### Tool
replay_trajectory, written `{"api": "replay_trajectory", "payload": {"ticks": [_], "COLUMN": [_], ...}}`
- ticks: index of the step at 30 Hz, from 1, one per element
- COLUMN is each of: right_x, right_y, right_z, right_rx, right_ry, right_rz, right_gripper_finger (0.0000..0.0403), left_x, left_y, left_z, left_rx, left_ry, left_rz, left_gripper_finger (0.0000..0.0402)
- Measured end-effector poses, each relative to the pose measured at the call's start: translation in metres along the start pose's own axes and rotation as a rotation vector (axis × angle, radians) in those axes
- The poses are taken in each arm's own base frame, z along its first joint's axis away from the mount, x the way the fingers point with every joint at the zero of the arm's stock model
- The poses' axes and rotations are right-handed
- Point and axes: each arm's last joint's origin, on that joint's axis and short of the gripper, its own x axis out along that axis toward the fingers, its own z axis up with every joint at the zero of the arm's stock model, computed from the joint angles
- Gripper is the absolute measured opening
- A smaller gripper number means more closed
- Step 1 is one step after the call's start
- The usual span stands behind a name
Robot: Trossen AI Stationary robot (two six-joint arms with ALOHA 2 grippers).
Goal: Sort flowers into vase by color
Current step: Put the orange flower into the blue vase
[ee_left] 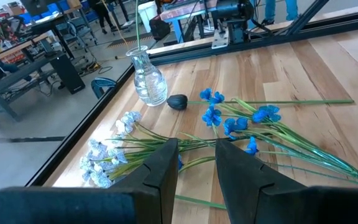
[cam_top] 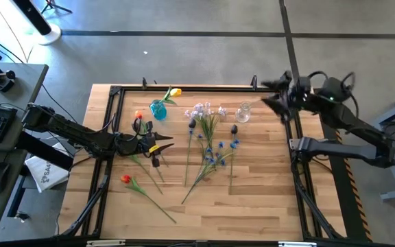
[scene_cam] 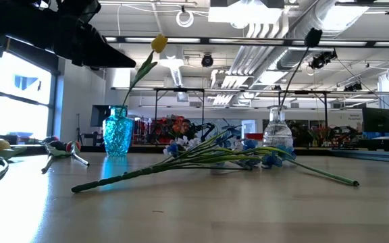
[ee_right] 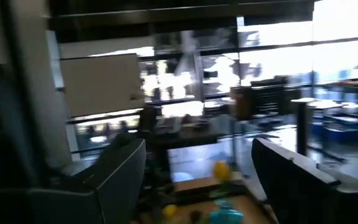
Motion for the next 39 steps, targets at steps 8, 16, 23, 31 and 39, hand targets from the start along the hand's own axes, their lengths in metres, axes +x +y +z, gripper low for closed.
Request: {"api": "replay_trajectory", "payload": {"ticks": [8, 16, 23, 31, 39], "right_x": [0.033, 0.056, 0.072, 0.104, 0.147], "right_y": [0.056, 0.107, 0.118, 0.108, 0.096], "right_z": [-0.042, -0.132, -0.201, -0.271, -0.255], "right_rx": [0.112, 0.223, 0.269, 0.127, -0.183], "right_ry": [0.288, 0.887, 1.126, 1.204, 1.018], "right_rz": [0.294, 0.082, -0.294, -0.330, -0.064], "right_gripper_finger": [0.0251, 0.0223, 0.0195, 0.0186, 0.0186], "left_x": [0.000, 0.000, 0.000, -0.007, -0.007], "left_y": [0.000, 0.000, 0.001, 0.007, 0.018], "left_z": [0.000, 0.000, -0.003, -0.018, -0.006], "left_rx": [-0.001, -0.001, -0.036, -0.175, -0.287], "left_ry": [-0.001, -0.001, 0.029, 0.172, 0.223], "left_rz": [0.000, 0.000, 0.039, 0.228, 0.270], "left_gripper_finger": [0.0096, 0.0096, 0.0096, 0.0096, 0.0096]}}
